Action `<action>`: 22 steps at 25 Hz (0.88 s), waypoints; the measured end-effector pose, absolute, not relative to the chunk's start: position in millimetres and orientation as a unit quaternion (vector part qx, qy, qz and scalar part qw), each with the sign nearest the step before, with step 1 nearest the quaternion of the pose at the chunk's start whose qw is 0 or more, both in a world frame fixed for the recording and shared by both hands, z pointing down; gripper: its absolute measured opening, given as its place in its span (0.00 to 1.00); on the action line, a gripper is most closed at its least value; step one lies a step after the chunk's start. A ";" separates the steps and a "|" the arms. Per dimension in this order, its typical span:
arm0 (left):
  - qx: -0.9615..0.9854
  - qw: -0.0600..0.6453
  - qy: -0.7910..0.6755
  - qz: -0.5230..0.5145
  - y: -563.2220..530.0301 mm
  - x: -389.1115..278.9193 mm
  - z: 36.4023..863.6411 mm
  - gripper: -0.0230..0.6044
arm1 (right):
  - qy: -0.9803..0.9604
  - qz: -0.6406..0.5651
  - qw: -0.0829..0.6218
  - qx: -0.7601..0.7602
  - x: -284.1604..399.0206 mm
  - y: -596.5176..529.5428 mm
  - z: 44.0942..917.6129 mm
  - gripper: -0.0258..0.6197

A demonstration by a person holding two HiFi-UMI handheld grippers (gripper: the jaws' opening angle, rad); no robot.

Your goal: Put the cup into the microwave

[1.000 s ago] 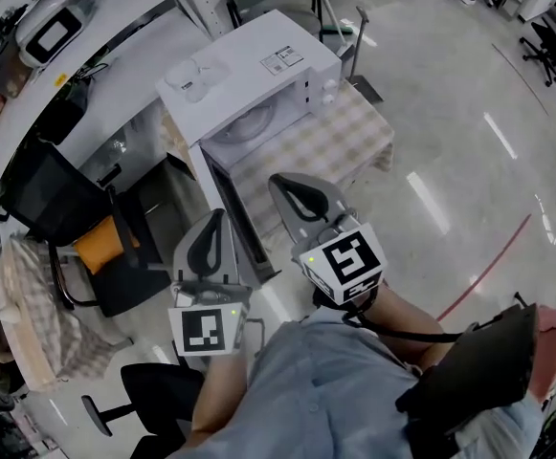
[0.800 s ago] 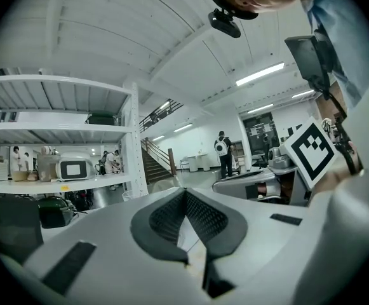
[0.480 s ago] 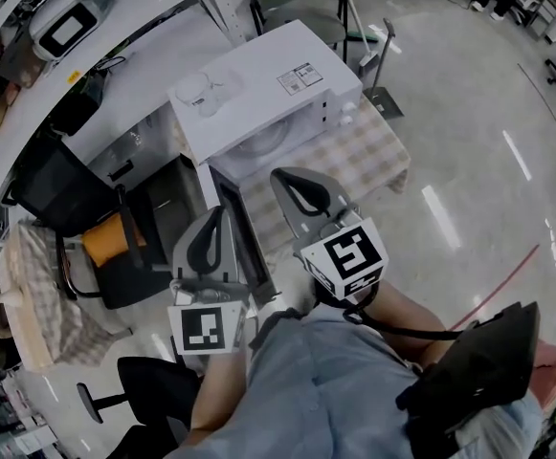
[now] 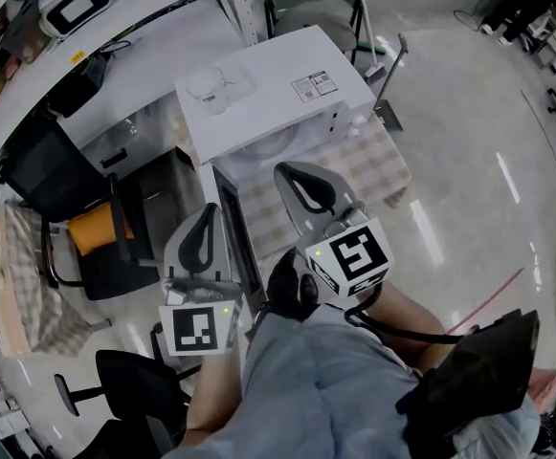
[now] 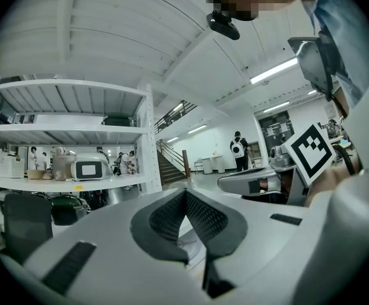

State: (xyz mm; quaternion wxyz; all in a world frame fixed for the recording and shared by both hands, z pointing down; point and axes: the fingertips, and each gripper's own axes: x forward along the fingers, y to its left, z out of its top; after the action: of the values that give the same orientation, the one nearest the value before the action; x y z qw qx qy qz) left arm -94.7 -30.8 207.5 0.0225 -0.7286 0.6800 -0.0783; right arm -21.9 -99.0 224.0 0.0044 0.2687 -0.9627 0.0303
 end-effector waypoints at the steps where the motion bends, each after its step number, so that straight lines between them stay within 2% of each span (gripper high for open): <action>1: -0.724 0.024 0.685 -0.073 -33.3 -99.3 206.6 0.04 | -0.963 0.028 0.005 0.267 -23.1 -101.4 223.6 0.05; 22: -0.715 0.001 0.698 -0.038 -100.7 -144.8 224.6 0.04 | -0.977 0.024 0.046 0.209 -85.1 -179.5 250.3 0.08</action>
State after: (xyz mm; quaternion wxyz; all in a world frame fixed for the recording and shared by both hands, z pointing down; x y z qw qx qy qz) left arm -144.8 -100.7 224.6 0.0007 -0.7146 0.6985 -0.0385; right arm -85.1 -179.5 250.3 0.0459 0.2088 -0.9766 0.0237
